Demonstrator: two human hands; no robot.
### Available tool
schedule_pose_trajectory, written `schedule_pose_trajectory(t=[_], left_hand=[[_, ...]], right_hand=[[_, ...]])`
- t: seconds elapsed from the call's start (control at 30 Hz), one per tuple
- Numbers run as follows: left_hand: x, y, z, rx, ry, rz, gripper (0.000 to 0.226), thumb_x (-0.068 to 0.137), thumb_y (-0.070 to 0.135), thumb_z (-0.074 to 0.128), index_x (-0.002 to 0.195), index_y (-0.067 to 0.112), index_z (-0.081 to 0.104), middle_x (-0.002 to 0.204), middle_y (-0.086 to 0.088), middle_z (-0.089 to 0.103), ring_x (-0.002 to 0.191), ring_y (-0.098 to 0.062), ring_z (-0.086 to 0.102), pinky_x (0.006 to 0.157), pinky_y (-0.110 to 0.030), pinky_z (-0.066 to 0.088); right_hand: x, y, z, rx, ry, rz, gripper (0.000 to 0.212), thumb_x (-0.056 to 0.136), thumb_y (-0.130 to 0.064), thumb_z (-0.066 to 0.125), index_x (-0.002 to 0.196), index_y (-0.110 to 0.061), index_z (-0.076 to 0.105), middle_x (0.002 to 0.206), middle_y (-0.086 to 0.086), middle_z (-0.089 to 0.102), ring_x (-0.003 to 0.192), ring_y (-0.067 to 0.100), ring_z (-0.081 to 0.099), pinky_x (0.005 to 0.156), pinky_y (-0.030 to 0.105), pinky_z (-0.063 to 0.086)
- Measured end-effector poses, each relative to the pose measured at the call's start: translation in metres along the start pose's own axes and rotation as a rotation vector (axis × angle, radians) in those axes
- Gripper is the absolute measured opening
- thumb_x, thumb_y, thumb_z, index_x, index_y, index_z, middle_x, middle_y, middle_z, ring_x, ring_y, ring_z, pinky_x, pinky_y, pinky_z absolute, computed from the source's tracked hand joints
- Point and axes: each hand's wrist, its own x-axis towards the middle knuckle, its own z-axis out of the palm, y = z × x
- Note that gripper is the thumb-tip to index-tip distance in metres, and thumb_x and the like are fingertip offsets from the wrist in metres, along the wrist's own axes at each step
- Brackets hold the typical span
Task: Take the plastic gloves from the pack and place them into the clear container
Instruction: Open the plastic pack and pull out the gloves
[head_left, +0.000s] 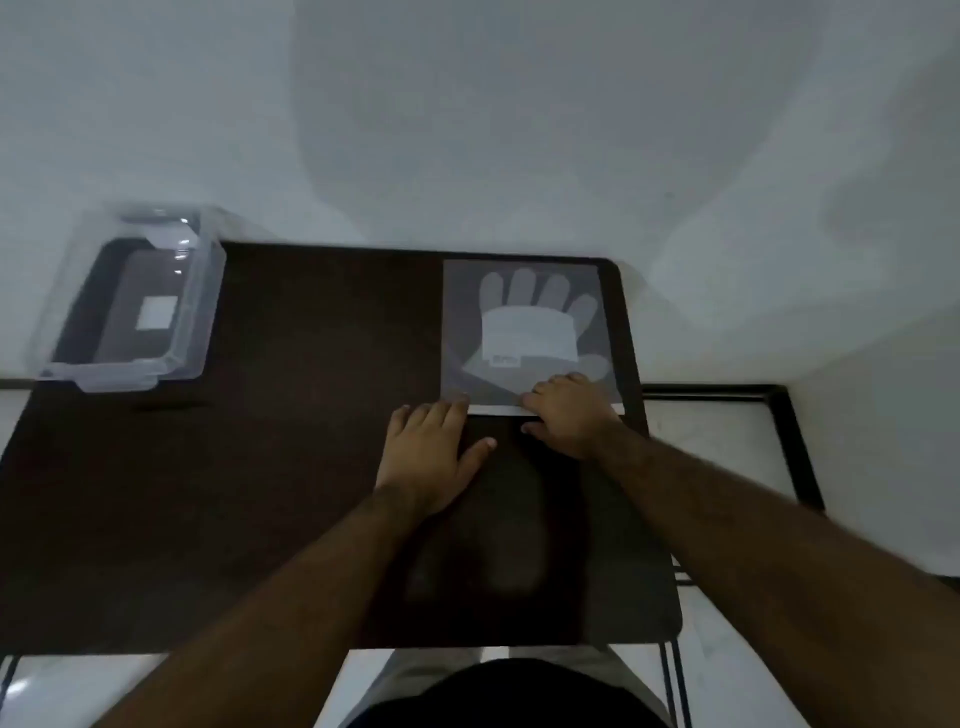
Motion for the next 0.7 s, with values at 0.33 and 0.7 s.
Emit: schedule_pose_trajectory(t=[0.33,0.7], left_hand=[[0.008,0.032,0.028,0.021,0.002,-0.018,0.076,0.102,0.074,0.028,0.154,0.023,0.05,0.151,0.0,0.059,0.14,-0.022,0.051,0.122,-0.048,0.031],[0.013,0.049,0.037,-0.219,0.083,-0.18,0.05,0.107,0.054,0.049,0.137,0.018,0.067,0.134,-0.001,0.07,0.125,-0.021,0.062,0.108,-0.042,0.049]], right_hand=[[0.013,0.015,0.005,-0.094,0.052,-0.193,0.026,0.108,-0.031,0.05,0.122,-0.019,0.068,0.124,0.009,0.07,0.114,0.029,0.064,0.106,0.046,0.045],[0.026,0.024,0.002,-0.107,0.047,-0.308,0.027,0.108,-0.029,0.053,0.116,-0.011,0.071,0.115,0.012,0.073,0.1,0.03,0.069,0.089,0.044,0.057]])
